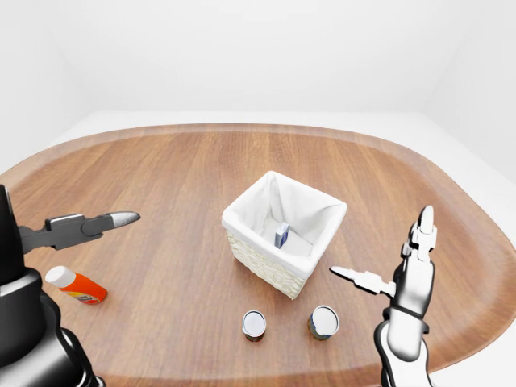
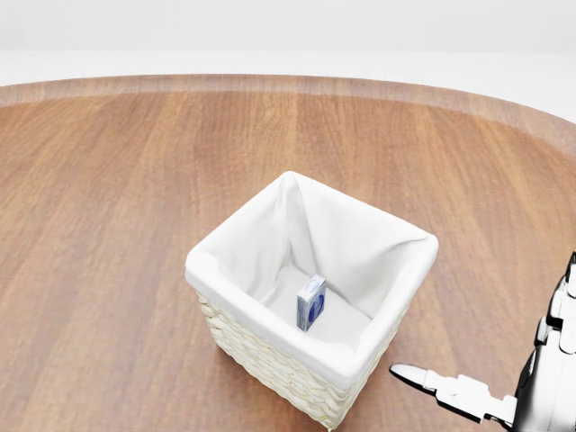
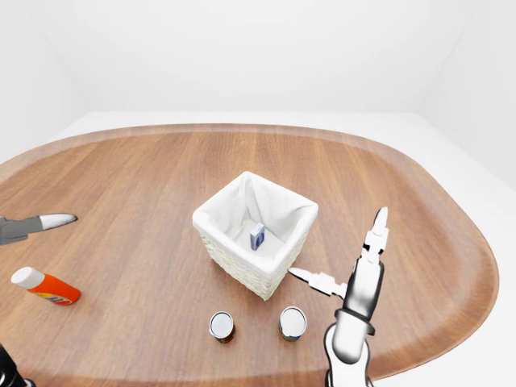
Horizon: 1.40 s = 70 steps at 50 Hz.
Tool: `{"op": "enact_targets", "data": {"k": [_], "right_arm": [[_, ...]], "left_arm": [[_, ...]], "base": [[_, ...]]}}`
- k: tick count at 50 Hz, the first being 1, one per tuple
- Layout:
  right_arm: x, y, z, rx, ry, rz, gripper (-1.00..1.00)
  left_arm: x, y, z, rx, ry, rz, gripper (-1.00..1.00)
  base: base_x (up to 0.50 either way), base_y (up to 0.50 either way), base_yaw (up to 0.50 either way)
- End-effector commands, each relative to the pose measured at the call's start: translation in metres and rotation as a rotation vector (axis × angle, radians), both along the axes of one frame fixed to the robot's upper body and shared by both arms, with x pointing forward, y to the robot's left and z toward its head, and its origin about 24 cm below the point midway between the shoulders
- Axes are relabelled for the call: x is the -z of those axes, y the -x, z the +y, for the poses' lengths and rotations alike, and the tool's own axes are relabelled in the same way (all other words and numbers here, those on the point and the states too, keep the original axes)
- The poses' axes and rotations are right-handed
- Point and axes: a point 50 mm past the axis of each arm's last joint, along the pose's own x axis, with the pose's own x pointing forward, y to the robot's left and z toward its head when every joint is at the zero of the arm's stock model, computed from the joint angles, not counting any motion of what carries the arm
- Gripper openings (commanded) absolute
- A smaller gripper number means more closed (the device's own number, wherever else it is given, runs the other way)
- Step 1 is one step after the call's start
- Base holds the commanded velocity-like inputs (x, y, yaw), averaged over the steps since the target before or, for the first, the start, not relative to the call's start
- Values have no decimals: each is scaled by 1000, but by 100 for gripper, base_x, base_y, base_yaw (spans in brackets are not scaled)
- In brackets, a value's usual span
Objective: Pick up the alphabet soup and the cream cheese box, and put them in the basket.
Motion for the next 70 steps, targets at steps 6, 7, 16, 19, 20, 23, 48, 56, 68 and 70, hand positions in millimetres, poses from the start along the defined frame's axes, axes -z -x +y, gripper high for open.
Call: {"op": "enact_targets", "data": {"k": [6, 7, 16, 19, 20, 23, 48, 56, 68, 70], "right_arm": [[17, 8, 11, -141, 12, 114, 100], [18, 9, 12, -148, 21, 125, 100], [25, 11, 14, -159, 41, 166, 100], [27, 12, 15, -170, 48, 181, 100], [28, 12, 15, -169, 50, 185, 100], [32, 12, 14, -160, 55, 203, 100], [46, 10, 27, -248, 22, 257, 100], [57, 8, 31, -256, 38, 301, 100], [76, 6, 30, -235, 77, 377, 100], [77, 5, 31, -237, 74, 381, 100]], "left_arm": [[-1, 2, -2, 38, 20, -23, 100], [-1, 2, -2, 37, 19, -23, 100], [0, 1, -3, 32, 11, -12, 100], [-1, 2, -4, 33, 3, -13, 100], [-1, 2, -4, 32, 3, -13, 100], [0, 1, -3, 28, 8, -10, 100], [2, 1, -3, 31, 15, -1, 100], [2, 2, -4, 31, 9, -2, 100], [2, 2, -3, 30, 14, -1, 100], [2, 2, -3, 30, 14, -1, 100]], "base": [[0, 0, 0], [0, 0, 0], [0, 0, 0], [0, 0, 0], [0, 0, 0], [0, 0, 0], [0, 0, 0], [0, 0, 0], [0, 0, 0], [0, 0, 0]]}}
